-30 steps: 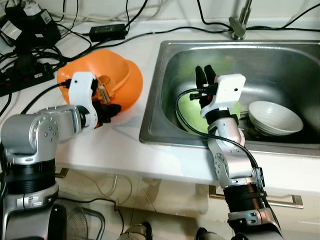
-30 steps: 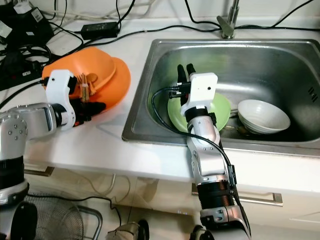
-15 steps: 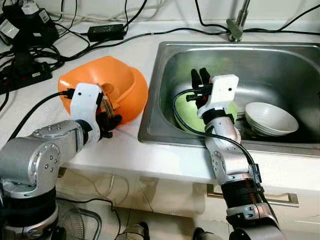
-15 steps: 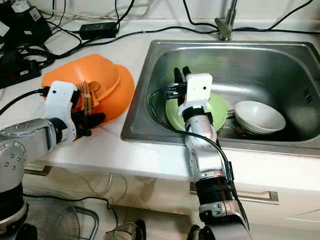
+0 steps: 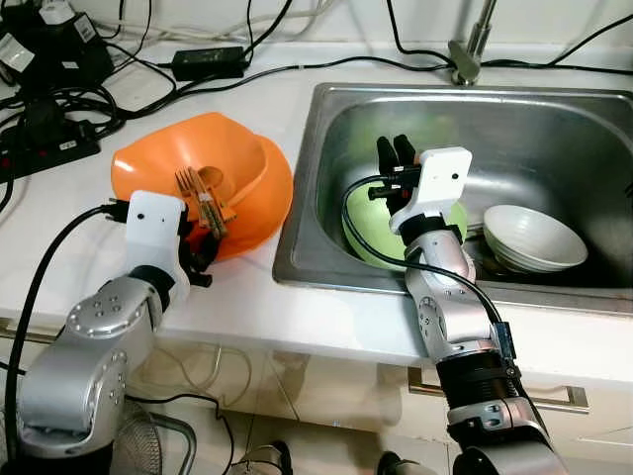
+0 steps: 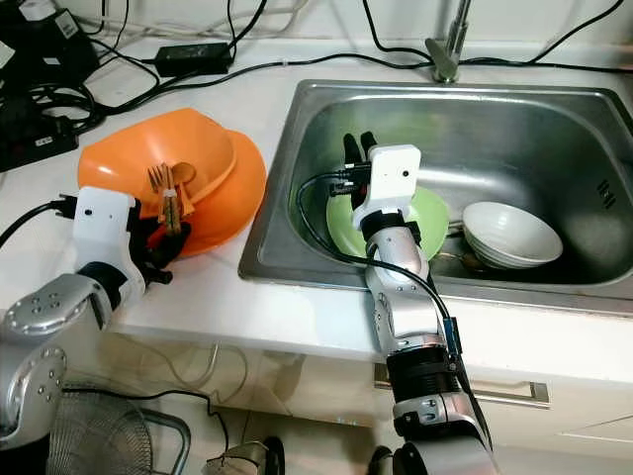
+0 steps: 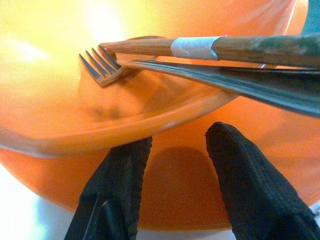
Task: Kitchen organization
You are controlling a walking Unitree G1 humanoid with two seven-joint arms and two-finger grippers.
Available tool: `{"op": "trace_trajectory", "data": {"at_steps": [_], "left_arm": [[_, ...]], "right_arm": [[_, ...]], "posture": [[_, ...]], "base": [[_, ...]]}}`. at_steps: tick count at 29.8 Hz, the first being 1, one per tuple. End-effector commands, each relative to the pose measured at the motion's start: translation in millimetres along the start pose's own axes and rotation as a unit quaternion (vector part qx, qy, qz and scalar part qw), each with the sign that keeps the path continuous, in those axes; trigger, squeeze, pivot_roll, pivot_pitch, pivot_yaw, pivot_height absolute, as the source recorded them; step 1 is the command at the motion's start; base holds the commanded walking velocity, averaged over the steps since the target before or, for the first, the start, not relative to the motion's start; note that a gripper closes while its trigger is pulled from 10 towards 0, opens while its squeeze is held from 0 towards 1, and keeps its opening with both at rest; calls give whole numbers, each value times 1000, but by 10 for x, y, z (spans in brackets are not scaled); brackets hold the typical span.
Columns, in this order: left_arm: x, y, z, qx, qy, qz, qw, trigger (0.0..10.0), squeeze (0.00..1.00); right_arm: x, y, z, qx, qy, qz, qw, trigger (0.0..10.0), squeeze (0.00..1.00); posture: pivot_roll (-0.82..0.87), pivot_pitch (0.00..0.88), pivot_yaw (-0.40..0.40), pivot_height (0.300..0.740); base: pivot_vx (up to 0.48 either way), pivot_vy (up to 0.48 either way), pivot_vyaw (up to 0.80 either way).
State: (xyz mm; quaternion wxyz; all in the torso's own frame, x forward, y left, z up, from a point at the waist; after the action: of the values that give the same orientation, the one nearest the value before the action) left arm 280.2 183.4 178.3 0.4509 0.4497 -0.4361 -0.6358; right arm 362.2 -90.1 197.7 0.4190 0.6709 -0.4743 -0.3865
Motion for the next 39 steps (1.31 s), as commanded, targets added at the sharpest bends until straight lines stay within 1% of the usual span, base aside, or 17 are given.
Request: {"op": "trace_trajectory", "data": {"at_steps": [1,6,8,9,10,11,13,16,18,22,26,28,32,33,35,36,39], "left_arm": [[52,-160,13,-32,-16,6,999,10000,0],[-7,-106,61,-17,-5,7,1000,10000,0],[-34,-57,80,-11,-5,-1,1000,10000,0],[-54,20,91,-2,-15,-6,1000,10000,0],[-54,20,91,-2,-15,-6,1000,10000,0],[-55,92,101,5,-32,-7,999,10000,0],[-51,171,112,14,-53,-4,998,10000,0],[-49,231,121,21,-68,-5,997,10000,0],[-66,349,135,37,-89,0,995,10000,0],[-85,388,141,40,-98,8,994,10000,0],[-49,398,159,37,-121,17,992,10000,0],[3,418,188,39,-151,23,987,10000,0],[69,409,215,37,-188,33,981,10000,0],[69,409,215,37,-188,33,981,10000,0],[155,402,235,37,-220,38,974,10000,0],[155,402,235,37,-220,38,974,10000,0],[229,439,232,52,-246,45,967,10000,0]], "right_arm": [[45,-157,70,-25,-7,-11,1000,10000,0],[46,-158,59,-26,-5,-10,1000,10000,0],[46,-159,56,-26,-4,-10,1000,10000,0],[40,-160,52,-26,-2,-11,1000,10000,0],[40,-160,52,-26,-2,-11,1000,10000,0],[38,-161,51,-26,-1,-11,1000,10000,0],[35,-162,50,-27,-1,-11,1000,10000,0],[33,-164,47,-27,0,-11,1000,10000,0],[28,-168,44,-27,1,-11,1000,10000,0],[25,-171,45,-27,1,-12,1000,10000,0],[26,-173,47,-28,1,-11,1000,10000,0],[27,-176,45,-28,2,-11,1000,10000,0],[18,-180,40,-29,4,-11,1000,10000,0],[18,-180,40,-29,4,-11,1000,10000,0],[15,-178,36,-29,4,-11,1000,10000,0],[15,-178,36,-29,4,-11,1000,10000,0],[18,-176,33,-29,4,-11,1000,10000,0]], "posture": [[275,148,98,740],[278,147,94,740],[281,146,92,740],[281,146,91,740],[281,146,91,740],[283,143,89,740],[283,144,91,740],[283,143,90,740],[283,142,91,740],[279,141,92,740],[280,141,90,740],[281,139,87,740],[280,139,88,740],[280,139,88,740],[276,138,87,740],[276,138,87,740],[269,136,86,740]], "base": [[0,0,0],[0,0,0],[0,0,0],[0,0,0],[0,0,0],[0,0,0],[0,0,0],[0,0,0],[0,0,0],[0,0,0],[0,0,0],[0,0,0],[0,0,0],[0,0,0],[0,0,0],[0,0,0],[0,0,0]]}}
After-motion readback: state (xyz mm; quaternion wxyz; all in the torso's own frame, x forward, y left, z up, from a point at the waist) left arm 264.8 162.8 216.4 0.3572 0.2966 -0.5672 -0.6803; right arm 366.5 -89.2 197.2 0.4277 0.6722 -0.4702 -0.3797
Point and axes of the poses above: a point about 5 cm out from each wrist's last joint towards the gripper, its own z axis pointing back from the gripper into the wrist, its own y axis along the axis of the wrist's last joint, x = y × z, the point moved 2 cm from there along -z, pointing out of the wrist towards the gripper, and after that the axes turned 6 degrees about -z, right-handed, at the moved point
